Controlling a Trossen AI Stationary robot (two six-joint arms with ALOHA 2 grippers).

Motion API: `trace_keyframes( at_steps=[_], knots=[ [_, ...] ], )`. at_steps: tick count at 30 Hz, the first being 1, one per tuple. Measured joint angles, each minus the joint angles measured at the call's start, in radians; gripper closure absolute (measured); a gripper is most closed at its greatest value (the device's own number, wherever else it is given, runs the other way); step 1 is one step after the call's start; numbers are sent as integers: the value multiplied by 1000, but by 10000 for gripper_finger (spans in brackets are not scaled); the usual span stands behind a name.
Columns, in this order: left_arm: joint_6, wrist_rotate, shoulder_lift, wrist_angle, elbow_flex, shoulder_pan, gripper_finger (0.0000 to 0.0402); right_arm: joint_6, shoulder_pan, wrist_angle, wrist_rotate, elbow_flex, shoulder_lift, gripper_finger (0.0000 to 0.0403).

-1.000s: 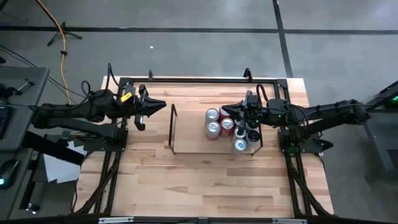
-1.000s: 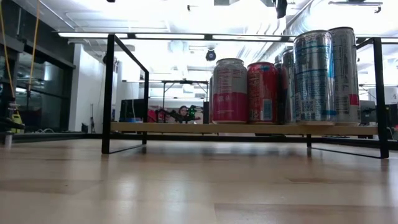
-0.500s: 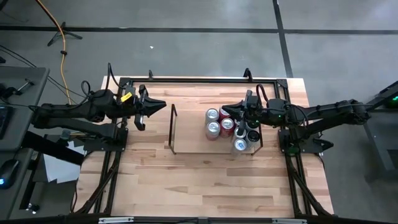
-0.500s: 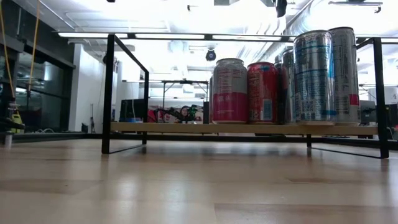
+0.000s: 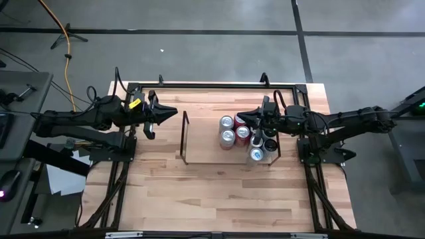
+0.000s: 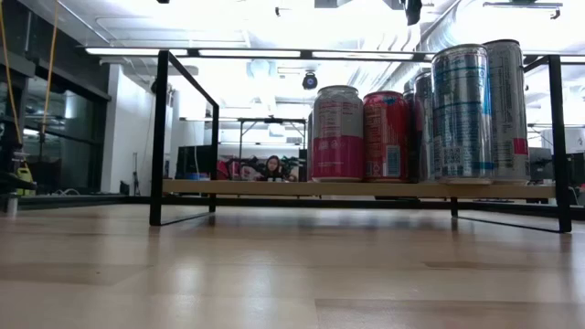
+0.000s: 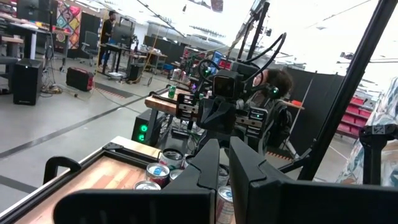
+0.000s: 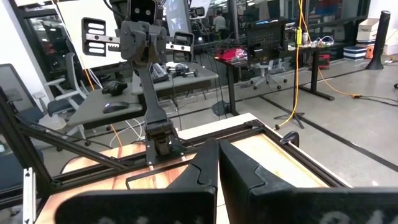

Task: Place canned beverage on shelf
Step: Return to Home Position

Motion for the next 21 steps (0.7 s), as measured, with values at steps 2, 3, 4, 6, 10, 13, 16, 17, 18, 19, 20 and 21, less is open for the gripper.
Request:
trace_keyframes(
  at_steps=[2, 3, 4, 6, 10, 13, 16, 17, 18, 19, 20, 21],
  knots=[
    [1, 0, 0, 0, 0, 0, 402, 1, 0, 0, 0, 0, 0, 402],
    [0, 0, 0, 0, 0, 0, 402, 1, 0, 0, 0, 0, 0, 402],
    [0, 0, 0, 0, 0, 0, 401, 2, 0, 0, 0, 0, 0, 402],
    [1, 0, 0, 0, 0, 0, 402, 3, 0, 0, 0, 0, 0, 402],
    [1, 0, 0, 0, 0, 0, 401, 4, 0, 0, 0, 0, 0, 402],
    [1, 0, 0, 0, 0, 0, 401, -2, 0, 0, 0, 0, 0, 402],
    [1, 0, 0, 0, 0, 0, 402, -3, -1, 0, 0, 0, 0, 402],
    [1, 0, 0, 0, 0, 0, 402, -3, -1, 0, 0, 0, 0, 402],
    [1, 0, 0, 0, 0, 0, 402, -3, 0, 0, 0, 0, 0, 402],
    [1, 0, 0, 0, 0, 0, 402, -3, 0, 0, 0, 0, 0, 402],
    [1, 0, 0, 0, 0, 0, 401, 2, 0, 0, 0, 0, 0, 402],
    [1, 0, 0, 0, 0, 0, 402, 5, 0, 0, 0, 0, 0, 402]
  ],
)
